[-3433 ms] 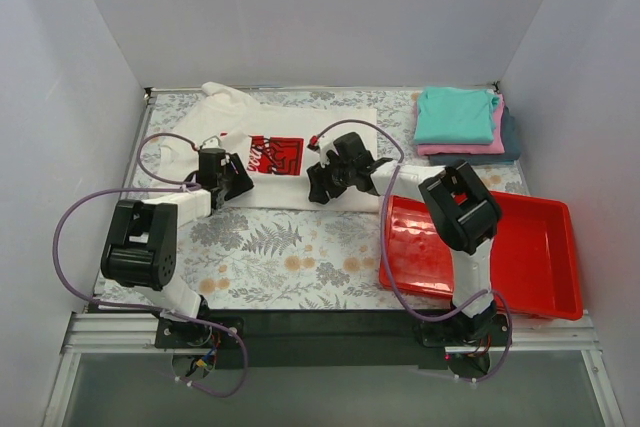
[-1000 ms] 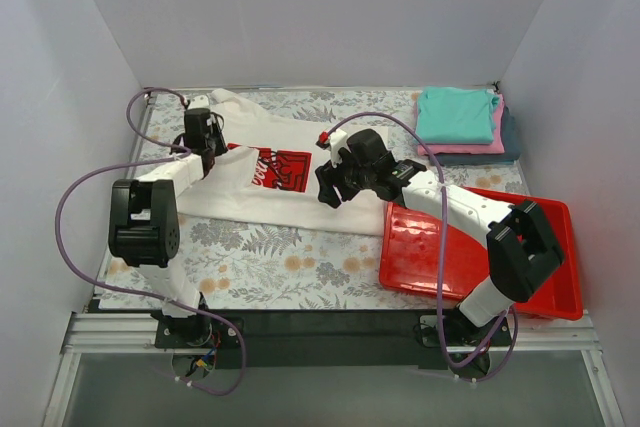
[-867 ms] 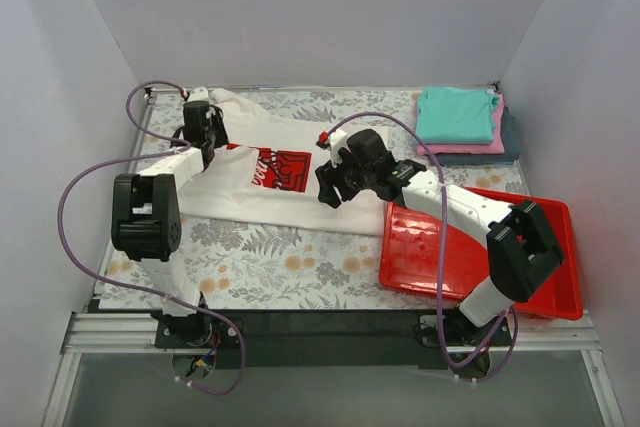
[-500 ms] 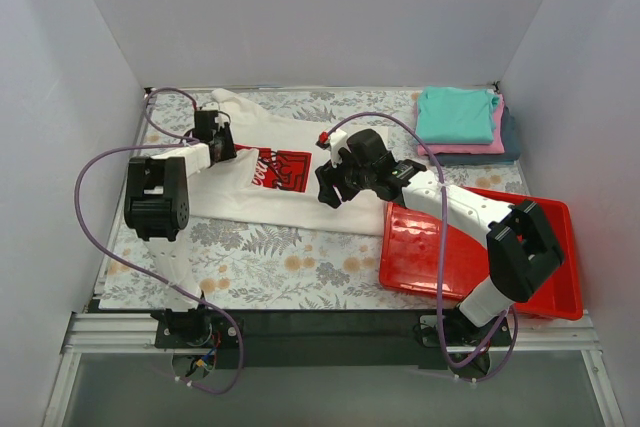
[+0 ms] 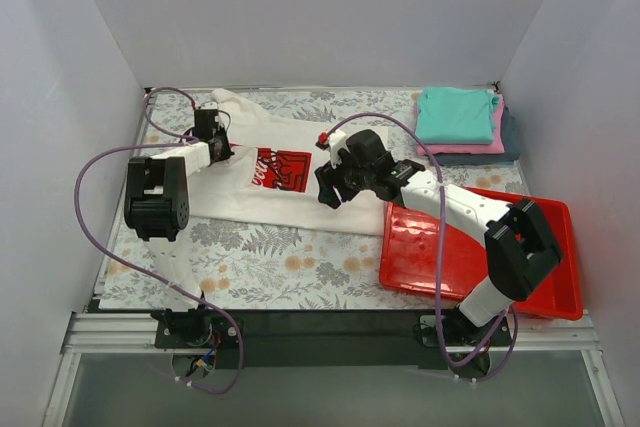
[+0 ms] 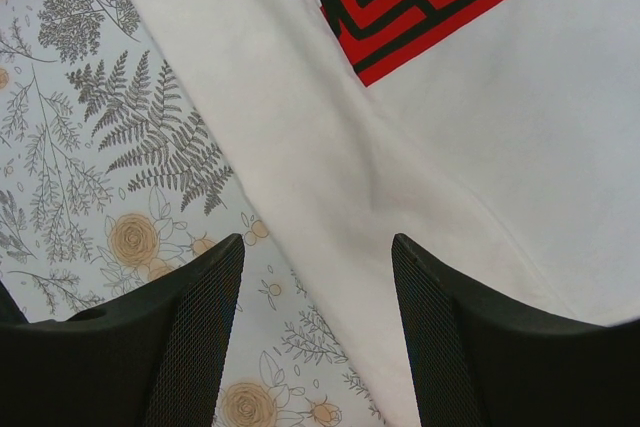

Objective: Fold and stack the t-shirts
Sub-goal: Fold the tshirt

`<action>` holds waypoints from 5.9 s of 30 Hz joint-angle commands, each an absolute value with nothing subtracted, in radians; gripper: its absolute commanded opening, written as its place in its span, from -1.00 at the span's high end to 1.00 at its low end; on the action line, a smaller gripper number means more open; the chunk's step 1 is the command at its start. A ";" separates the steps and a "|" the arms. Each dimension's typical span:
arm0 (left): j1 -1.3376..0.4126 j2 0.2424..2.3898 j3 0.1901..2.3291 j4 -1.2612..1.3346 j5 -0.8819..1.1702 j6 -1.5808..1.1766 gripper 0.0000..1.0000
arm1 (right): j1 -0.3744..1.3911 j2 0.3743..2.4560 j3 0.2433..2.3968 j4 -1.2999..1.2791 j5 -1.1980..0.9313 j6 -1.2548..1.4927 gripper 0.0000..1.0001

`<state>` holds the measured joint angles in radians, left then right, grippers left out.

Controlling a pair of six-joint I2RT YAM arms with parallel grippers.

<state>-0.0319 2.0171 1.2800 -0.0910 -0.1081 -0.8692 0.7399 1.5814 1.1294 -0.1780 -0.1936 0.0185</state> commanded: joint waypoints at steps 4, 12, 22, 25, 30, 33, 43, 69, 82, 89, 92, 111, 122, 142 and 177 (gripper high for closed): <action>-0.026 1.827 1.184 0.026 -0.175 -0.874 1.00 | 0.738 1.609 1.146 -0.161 -0.210 0.003 -0.11; -0.020 1.764 1.143 0.149 -0.209 -0.847 1.00 | 0.738 1.638 1.164 -0.164 -0.233 0.002 -0.11; -0.017 1.839 1.152 0.170 -0.370 -0.848 0.11 | 0.739 1.632 1.158 -0.170 -0.222 0.003 -0.11; -0.018 1.760 1.105 0.209 -0.361 -0.871 -0.38 | 0.738 1.628 1.160 -0.170 -0.215 0.002 -0.11; -0.051 1.629 1.016 0.244 -0.324 -0.922 -0.52 | 0.738 1.637 1.172 -0.170 -0.218 0.002 -0.11; -0.077 1.594 0.985 0.241 -0.229 -0.986 -0.54 | 0.738 1.667 1.189 -0.167 -0.219 0.002 -0.11; -0.117 1.674 0.905 0.241 0.030 -1.134 -0.59 | 0.739 1.827 1.330 -0.111 -0.129 0.003 -0.11; -0.072 1.658 0.669 0.144 0.109 -1.275 -0.62 | 0.776 2.069 1.347 0.083 -0.078 0.002 -0.09; -0.035 1.419 0.476 0.137 0.098 -1.339 -0.64 | 0.879 2.066 1.226 0.083 -0.113 0.048 -0.07; -0.034 1.252 0.377 0.117 -0.023 -1.350 -0.65 | 0.928 2.045 1.169 0.066 -0.110 0.090 -0.06; -0.034 1.253 0.376 0.112 -0.025 -1.353 -0.66 | 0.954 2.025 1.148 0.048 -0.094 0.103 -0.05; -0.038 1.106 0.595 0.074 -0.161 -1.342 -0.74 | 0.947 1.882 1.221 -0.143 0.192 0.080 -0.21; -0.029 1.601 1.156 0.005 -0.314 -1.154 -0.76 | 0.888 1.510 1.126 -0.098 0.152 0.014 -0.26; 0.043 2.246 1.721 -0.144 -0.224 -1.069 -0.64 | 0.810 1.249 0.953 -0.009 0.083 0.017 -0.30; -0.150 2.079 1.516 0.207 -0.371 -0.741 -0.48 | 0.810 1.295 0.956 -0.012 0.034 0.040 -0.30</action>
